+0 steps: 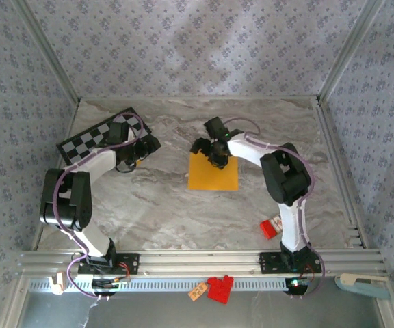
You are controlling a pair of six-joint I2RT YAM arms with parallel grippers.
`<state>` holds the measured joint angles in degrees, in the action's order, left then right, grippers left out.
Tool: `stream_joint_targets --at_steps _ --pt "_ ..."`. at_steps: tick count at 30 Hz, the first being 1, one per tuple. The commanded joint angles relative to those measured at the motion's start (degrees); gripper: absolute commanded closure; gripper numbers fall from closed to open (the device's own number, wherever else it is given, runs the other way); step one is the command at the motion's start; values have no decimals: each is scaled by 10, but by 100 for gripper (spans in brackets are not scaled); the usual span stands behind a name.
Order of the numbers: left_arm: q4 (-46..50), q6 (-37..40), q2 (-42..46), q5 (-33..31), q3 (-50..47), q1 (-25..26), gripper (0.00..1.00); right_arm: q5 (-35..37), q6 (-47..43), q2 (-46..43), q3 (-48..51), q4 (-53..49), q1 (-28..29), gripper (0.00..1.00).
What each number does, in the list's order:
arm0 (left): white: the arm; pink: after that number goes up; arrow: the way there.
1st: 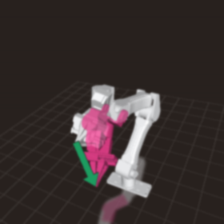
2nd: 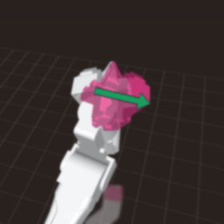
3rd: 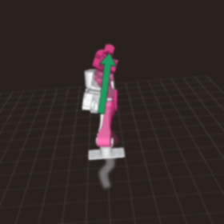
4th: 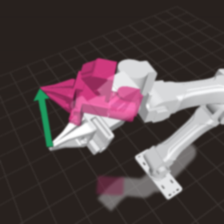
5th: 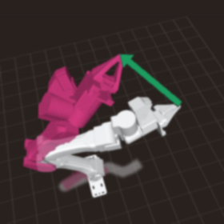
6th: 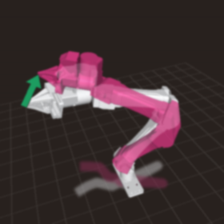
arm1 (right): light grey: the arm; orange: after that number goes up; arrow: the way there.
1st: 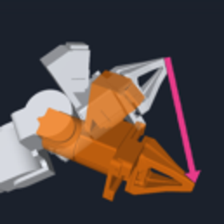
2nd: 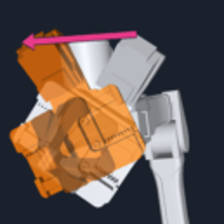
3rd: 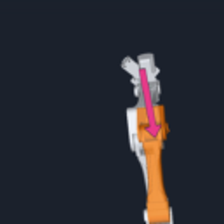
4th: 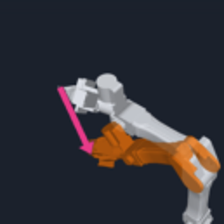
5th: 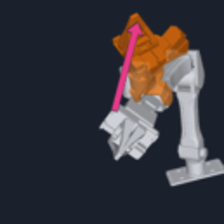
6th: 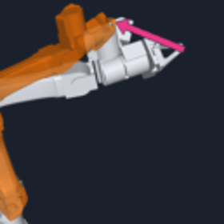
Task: Fold a paper plane with a square sheet of paper (pick it up from the middle)
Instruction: Move the square sheet of paper to the center of the table.
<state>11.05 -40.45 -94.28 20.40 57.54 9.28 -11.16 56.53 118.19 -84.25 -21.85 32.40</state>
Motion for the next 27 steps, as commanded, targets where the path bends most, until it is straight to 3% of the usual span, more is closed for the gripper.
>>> stream_joint_targets --at_steps 1,5,10,17,21,27 --pt "36 -15 -4 -8 30 12 1 -20 26 -11 -17 7 -3 9" --pt "66 -22 -5 -22 46 49 1 5 -120 -44 -29 -46 -43 13" --pt "82 -43 -29 -22 68 99 1 -26 -238 -40 -23 -102 -100 21" --pt "104 -70 -68 -27 103 144 0 -11 -272 -14 -49 -142 -115 31" --pt "105 -88 -88 3 118 152 0 -16 -283 19 -77 -165 -113 36" --pt "125 -84 -101 2 136 169 0 -14 -281 42 -88 -177 -105 35"
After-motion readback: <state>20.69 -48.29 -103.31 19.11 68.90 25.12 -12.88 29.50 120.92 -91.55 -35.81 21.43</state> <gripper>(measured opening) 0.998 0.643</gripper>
